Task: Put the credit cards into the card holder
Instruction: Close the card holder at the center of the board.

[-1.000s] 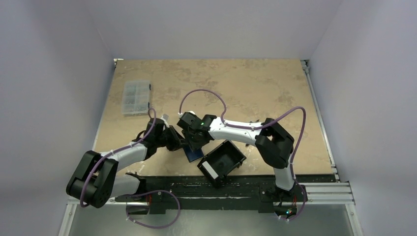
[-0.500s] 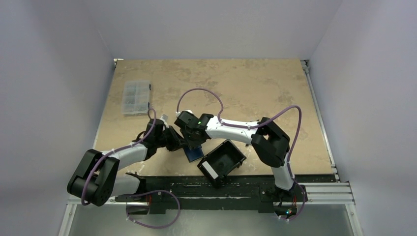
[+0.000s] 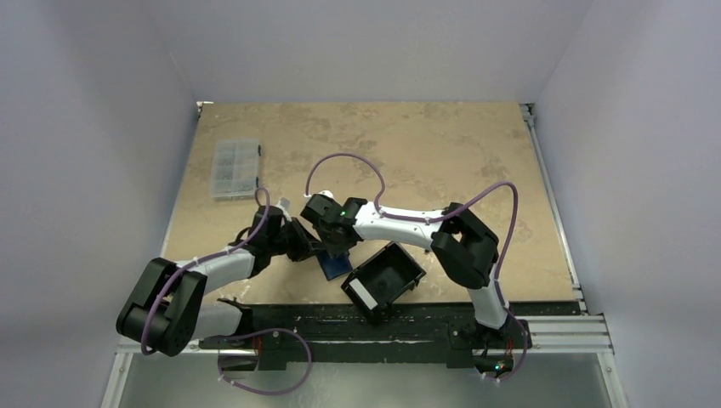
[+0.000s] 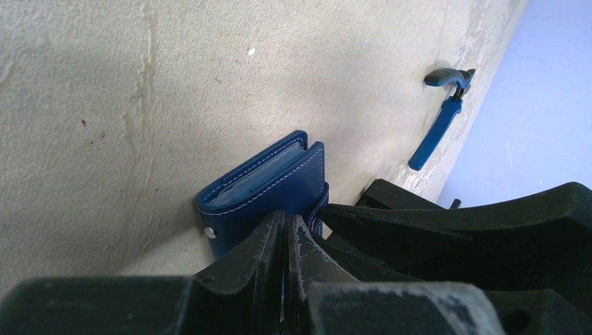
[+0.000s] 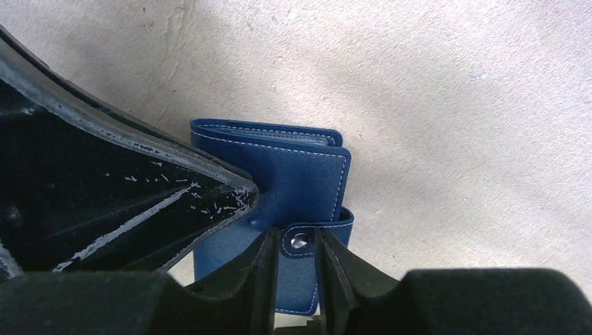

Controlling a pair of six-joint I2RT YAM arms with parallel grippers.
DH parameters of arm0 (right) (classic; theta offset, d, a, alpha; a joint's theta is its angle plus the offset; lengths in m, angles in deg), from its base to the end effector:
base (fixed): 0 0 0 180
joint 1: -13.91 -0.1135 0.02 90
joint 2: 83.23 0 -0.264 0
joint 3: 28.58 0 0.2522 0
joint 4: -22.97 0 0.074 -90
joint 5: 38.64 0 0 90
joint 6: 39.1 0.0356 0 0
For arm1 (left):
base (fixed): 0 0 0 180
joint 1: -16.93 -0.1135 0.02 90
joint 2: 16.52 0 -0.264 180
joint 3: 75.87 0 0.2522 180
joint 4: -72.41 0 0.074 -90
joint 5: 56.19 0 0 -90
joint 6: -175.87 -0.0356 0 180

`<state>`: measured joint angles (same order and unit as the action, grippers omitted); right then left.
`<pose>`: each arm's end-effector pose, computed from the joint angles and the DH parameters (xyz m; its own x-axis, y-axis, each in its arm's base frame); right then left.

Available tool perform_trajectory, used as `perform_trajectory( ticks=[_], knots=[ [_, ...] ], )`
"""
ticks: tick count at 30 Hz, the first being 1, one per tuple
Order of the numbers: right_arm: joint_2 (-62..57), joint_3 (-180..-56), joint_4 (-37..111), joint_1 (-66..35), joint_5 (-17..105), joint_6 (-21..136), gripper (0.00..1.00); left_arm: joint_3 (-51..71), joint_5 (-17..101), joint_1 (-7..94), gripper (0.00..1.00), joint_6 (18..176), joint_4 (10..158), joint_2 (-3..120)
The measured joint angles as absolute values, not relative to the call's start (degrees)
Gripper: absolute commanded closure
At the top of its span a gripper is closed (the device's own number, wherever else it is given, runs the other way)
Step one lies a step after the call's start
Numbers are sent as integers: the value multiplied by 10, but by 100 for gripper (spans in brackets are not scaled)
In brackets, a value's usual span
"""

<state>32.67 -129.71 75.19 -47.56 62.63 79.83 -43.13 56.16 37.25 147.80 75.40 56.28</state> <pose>0.2076 0.3672 0.1864 -0.7839 -0.4487 -0.4291 -0.5095 0.8599 0.0317 0.1951 -0.0867 0.1304 -0.8146 -0.5686 -0.1148 -0.2911 0.5719 -0.7669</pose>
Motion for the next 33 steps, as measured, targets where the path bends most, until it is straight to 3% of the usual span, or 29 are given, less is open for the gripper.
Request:
perform_trajectory(
  ticks=[4, 8, 30, 31, 33],
  knots=[
    [327, -1298, 753, -476, 626, 796, 91, -431, 562, 372, 94, 1478, 750, 567],
    [327, -1302, 752, -476, 626, 796, 100, -431, 562, 372, 94, 1478, 749, 570],
    [251, -1226, 693, -450, 532, 800, 100, -433, 573, 364, 94, 1476, 733, 584],
    [252, -1225, 692, -449, 530, 800, 98, -433, 573, 364, 94, 1476, 733, 584],
    [252, -1225, 689, -448, 529, 800, 83, -433, 573, 364, 94, 1476, 733, 584]
  ],
)
